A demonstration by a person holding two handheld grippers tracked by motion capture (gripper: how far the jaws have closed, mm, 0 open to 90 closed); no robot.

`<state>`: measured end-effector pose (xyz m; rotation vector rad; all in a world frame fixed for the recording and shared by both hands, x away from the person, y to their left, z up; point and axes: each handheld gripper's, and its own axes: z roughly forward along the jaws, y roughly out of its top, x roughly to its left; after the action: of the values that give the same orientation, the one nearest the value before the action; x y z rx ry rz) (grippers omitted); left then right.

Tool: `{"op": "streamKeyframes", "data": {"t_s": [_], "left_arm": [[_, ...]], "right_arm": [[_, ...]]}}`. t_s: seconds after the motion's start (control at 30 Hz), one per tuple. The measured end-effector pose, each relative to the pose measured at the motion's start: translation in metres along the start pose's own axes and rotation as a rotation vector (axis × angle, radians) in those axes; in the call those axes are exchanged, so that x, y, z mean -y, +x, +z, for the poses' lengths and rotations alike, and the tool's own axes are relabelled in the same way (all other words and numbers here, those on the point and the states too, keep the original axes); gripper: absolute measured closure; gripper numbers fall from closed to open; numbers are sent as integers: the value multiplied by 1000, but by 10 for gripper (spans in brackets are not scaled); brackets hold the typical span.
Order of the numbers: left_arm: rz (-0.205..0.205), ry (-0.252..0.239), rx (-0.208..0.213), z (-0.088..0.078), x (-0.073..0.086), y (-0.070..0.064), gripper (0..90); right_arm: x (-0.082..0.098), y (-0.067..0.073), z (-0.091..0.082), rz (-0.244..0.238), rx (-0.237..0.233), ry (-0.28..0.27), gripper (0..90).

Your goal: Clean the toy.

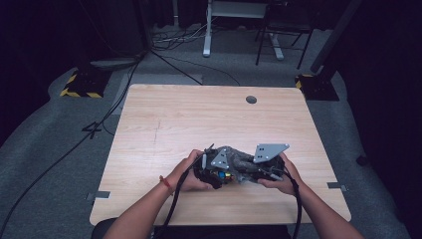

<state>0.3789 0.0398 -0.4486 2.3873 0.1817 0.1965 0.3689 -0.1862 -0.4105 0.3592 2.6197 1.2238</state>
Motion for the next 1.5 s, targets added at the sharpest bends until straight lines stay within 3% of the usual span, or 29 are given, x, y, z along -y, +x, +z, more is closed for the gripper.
{"op": "streamKeyframes", "data": {"t_s": [0.07, 0.23, 0.47, 0.57, 0.73, 0.87, 1.13, 1.33, 1.5], "left_arm": [[-5, -16, 3, -3, 2, -1, 338], [-6, -40, 12, -5, 2, -2, 338], [4, -62, 8, -11, 1, -5, 338], [-7, -99, 3, -18, 1, -4, 338], [-2, -112, 6, -18, 0, -3, 338], [4, -104, 13, -15, 0, -4, 338], [14, -91, 21, -12, -1, -3, 336], [34, -60, 13, -3, -4, -7, 330], [21, -88, -5, -7, -4, -4, 334]], "right_arm": [[9, -6, -2, 35, 3, 10, 738], [23, -11, -3, 62, 8, 41, 739], [26, -10, 4, 69, -7, 50, 746], [28, -11, 5, 59, 7, 79, 747], [29, -11, 5, 87, -72, 18, 748], [23, -4, 4, 58, -101, -25, 748], [17, 1, -6, 51, -98, -97, 748], [11, 4, -6, 52, -127, -151, 748], [6, 4, -7, 32, -87, -135, 749]]}}
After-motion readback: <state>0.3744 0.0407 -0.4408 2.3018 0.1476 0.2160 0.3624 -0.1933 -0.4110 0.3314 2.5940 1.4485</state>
